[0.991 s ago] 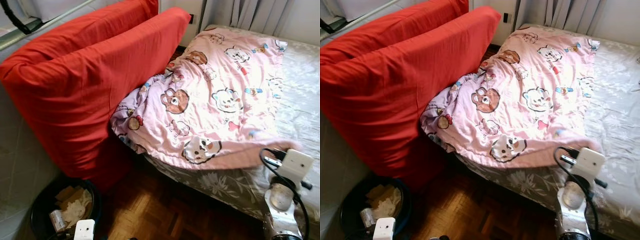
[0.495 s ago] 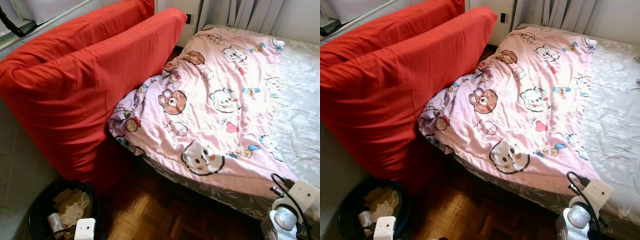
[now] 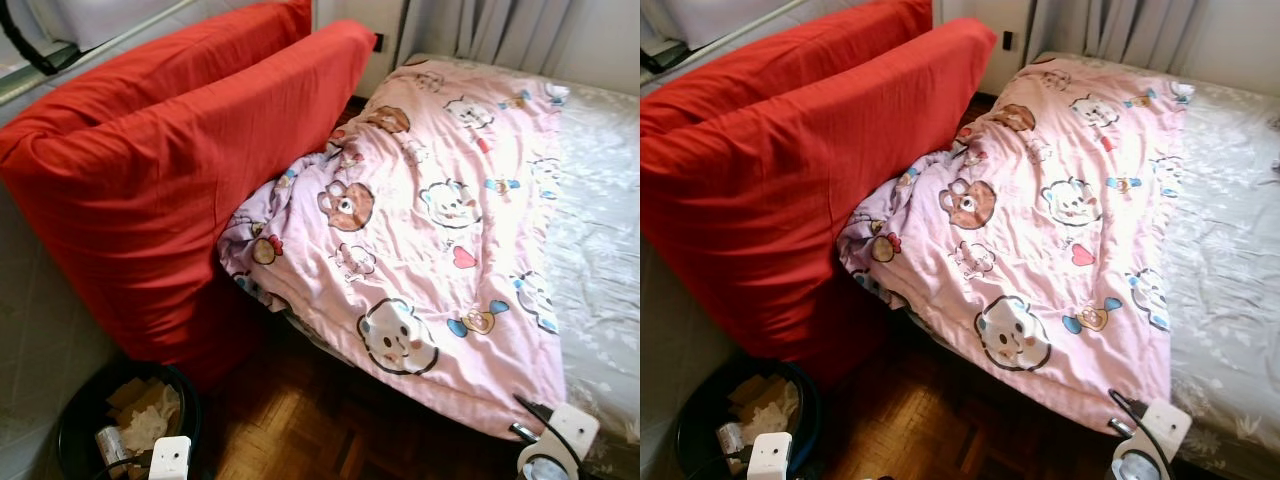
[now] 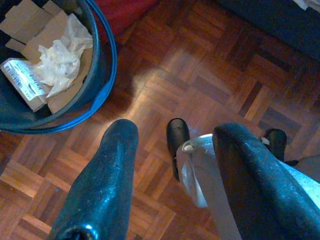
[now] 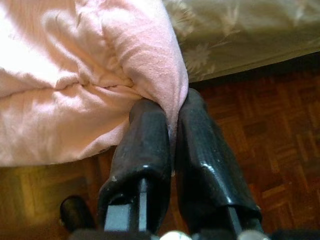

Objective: Clean up the room

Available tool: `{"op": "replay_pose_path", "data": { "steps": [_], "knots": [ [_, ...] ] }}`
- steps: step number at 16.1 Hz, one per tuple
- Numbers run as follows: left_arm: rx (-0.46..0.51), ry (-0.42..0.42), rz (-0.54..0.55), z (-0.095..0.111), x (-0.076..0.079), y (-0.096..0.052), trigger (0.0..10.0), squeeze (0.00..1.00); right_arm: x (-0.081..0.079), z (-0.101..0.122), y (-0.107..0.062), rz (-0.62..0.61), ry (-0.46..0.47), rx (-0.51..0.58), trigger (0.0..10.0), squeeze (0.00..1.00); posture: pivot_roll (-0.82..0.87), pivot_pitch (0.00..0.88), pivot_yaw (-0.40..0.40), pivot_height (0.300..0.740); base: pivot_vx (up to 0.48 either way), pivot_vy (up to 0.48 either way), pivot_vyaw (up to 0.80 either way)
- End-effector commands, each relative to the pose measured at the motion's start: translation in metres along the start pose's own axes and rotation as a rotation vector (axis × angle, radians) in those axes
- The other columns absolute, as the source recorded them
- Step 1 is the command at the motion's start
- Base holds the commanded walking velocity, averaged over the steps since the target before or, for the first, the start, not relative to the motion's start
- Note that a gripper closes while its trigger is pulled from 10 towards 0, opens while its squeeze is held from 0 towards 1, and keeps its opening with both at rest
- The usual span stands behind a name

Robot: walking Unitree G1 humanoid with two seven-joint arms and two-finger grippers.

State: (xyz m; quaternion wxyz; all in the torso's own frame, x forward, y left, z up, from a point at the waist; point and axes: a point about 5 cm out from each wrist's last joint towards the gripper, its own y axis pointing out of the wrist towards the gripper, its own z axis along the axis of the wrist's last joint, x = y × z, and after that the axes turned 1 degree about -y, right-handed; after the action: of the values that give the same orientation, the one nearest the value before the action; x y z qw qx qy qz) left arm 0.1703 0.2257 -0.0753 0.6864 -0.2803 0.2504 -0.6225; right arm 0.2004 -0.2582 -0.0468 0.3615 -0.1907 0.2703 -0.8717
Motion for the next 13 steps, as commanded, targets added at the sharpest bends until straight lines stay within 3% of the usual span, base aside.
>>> {"op": "replay_pose_path", "data": {
  "steps": [1,9,10,12,13],
  "knots": [
    [-0.037,0.016,0.001,-0.010,-0.003,-0.004,10.0,0.00,0.004,-0.005,0.001,-0.006,-0.005,-0.029,10.0,0.00,0.05,0.151,-0.024,0.740,0.000,0.000,0.00],
    [-0.036,0.015,0.006,-0.010,-0.003,-0.004,10.0,0.00,0.015,-0.005,0.006,-0.044,0.001,-0.038,10.0,0.00,0.06,0.153,-0.024,0.740,0.000,0.000,0.00],
    [-0.037,0.015,0.006,-0.010,-0.002,-0.004,10.0,0.00,0.016,-0.005,0.006,-0.048,0.004,-0.038,10.0,0.09,0.06,0.154,-0.023,0.740,0.000,0.000,0.00],
    [-0.037,0.015,0.006,-0.010,-0.002,-0.004,10.0,0.00,0.016,-0.005,0.006,-0.056,0.010,-0.040,10.0,1.00,0.06,0.151,-0.023,0.740,0.000,0.000,0.00],
    [-0.037,0.016,0.007,-0.010,-0.002,-0.004,10.0,0.00,0.016,-0.006,0.006,-0.057,0.004,-0.042,10.0,1.00,0.06,0.151,-0.023,0.740,0.000,0.000,0.00]
  ]
}}
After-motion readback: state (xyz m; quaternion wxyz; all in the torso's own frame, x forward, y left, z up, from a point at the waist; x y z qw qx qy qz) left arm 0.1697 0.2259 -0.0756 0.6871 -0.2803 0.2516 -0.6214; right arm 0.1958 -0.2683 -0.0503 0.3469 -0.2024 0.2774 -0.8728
